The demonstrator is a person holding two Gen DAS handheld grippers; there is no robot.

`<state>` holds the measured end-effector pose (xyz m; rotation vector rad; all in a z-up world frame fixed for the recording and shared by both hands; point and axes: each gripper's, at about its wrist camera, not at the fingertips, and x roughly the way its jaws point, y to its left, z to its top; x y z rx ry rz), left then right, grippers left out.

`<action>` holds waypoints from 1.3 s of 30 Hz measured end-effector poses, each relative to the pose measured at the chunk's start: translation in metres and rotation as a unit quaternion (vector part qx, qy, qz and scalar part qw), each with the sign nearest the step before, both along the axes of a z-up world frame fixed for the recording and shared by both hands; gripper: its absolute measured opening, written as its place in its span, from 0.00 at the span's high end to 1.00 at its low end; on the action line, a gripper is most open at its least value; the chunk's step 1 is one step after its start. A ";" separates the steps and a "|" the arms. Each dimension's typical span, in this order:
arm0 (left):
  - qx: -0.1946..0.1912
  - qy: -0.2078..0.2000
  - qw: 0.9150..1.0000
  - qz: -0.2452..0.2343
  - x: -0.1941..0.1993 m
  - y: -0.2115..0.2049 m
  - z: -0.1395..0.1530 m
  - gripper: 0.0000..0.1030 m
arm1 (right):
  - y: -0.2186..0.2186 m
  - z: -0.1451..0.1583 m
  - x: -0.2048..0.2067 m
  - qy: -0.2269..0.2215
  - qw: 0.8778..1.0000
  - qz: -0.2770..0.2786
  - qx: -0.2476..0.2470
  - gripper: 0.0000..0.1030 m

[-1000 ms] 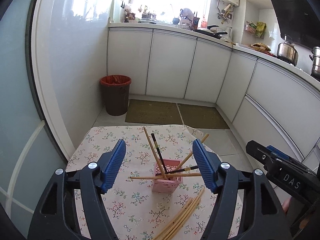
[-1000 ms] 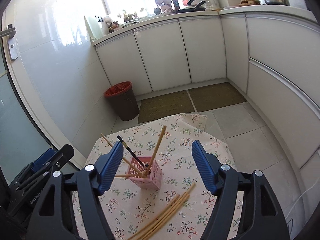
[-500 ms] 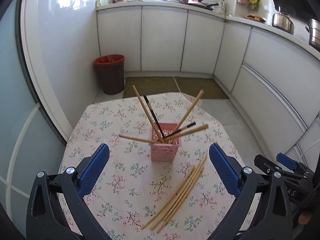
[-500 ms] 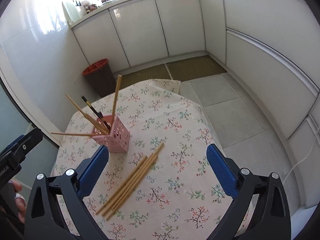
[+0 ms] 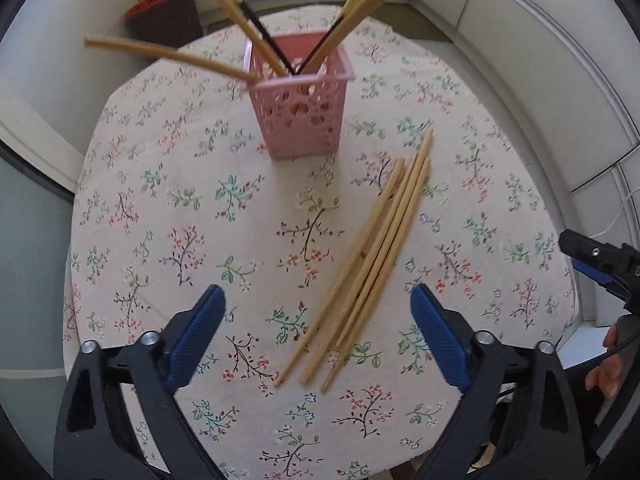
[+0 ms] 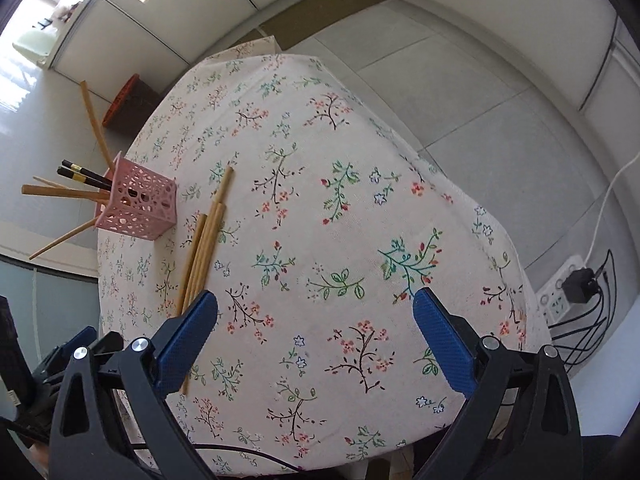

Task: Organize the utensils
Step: 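Grasp a wooden chopstick with the left tool while the right tool grasps another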

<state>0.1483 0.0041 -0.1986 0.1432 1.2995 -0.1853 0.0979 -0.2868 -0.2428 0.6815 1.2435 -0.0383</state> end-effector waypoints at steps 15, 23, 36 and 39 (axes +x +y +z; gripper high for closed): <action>0.047 0.111 0.992 -0.023 -0.015 0.024 -0.059 0.81 | 0.028 -0.016 0.013 0.030 0.998 0.041 0.031 0.07; 0.068 0.106 0.990 -0.061 -0.031 0.020 -0.072 0.92 | 0.078 -0.015 0.014 0.037 0.991 0.115 0.050 0.07; 0.048 0.049 0.994 -0.083 -0.081 0.037 -0.032 0.96 | 0.181 -0.027 0.001 0.070 0.985 0.155 -0.028 0.27; 0.043 0.037 0.994 -0.094 -0.097 0.043 -0.021 0.96 | 0.196 -0.031 0.000 0.073 0.984 0.153 -0.055 0.35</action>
